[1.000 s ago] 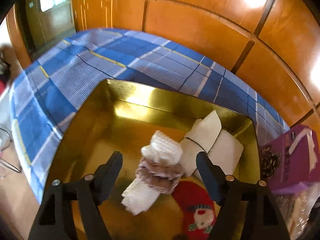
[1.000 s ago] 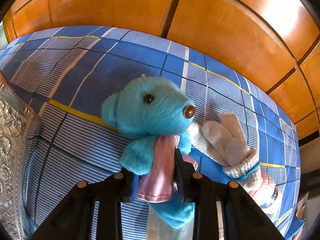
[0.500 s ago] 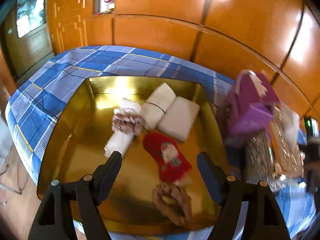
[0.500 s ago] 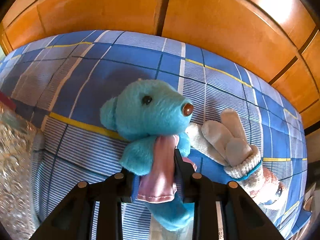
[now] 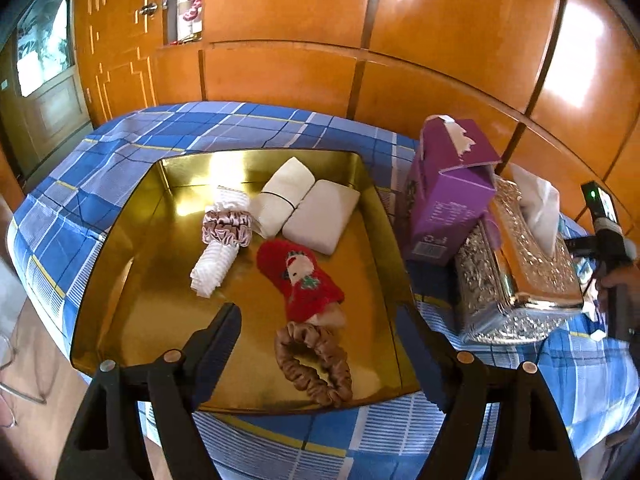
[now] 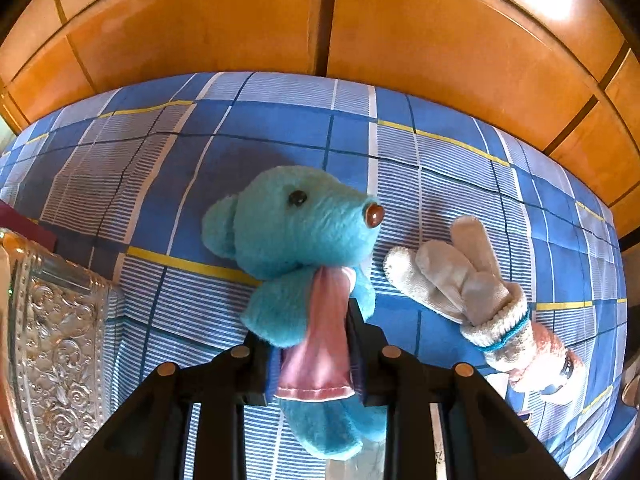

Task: Organize soft objects
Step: 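Carry the blue teddy bear with the right gripper and release it in the tray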

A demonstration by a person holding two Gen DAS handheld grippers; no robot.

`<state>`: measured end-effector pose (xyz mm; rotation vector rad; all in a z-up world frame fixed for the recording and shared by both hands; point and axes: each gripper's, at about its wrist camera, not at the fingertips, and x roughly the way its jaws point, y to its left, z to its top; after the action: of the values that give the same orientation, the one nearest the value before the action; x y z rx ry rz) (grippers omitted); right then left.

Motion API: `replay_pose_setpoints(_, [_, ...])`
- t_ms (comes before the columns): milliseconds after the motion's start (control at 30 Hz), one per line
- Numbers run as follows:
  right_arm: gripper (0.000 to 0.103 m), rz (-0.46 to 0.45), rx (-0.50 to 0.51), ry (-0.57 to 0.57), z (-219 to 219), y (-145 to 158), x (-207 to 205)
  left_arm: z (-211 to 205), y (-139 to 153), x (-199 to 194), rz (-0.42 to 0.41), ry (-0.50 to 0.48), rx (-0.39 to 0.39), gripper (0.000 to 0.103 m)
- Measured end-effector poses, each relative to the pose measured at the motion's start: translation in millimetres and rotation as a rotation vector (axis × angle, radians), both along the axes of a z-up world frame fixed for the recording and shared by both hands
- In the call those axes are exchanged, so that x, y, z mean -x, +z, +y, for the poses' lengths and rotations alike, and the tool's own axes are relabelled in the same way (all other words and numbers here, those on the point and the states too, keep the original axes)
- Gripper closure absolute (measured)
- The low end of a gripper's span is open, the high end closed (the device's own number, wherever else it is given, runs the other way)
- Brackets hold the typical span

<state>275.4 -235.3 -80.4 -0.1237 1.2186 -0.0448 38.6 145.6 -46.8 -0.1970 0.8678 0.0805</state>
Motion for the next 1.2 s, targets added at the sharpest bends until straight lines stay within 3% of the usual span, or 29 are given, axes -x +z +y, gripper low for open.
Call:
replay_pose_setpoints(333, [0.076, -0.099, -0.086, -0.001, 4.1, 44.2, 0.8, -14.8, 7.8, 15.4, -0.043, -0.051, -0.032, 0.023])
replay_pose_setpoints(533, [0.076, -0.157, -0.163, 0.063, 27.9, 86.8, 3.0, -16.2, 8.2, 20.7, -0.051, -0.06, -0.033, 0.023])
replay_pose_setpoints(900, [0.076, -0.239, -0.283, 0.343, 130.7, 154.0, 32.0, -7.8, 8.1, 29.1, -0.059, -0.043, -0.028, 0.023])
replay_pose_setpoints(1200, [0.076, -0.222, -0.401, 0.528, 218.8, 162.1, 70.7, -0.6, 6.2, 31.7, -0.052, -0.035, -0.018, 0.023])
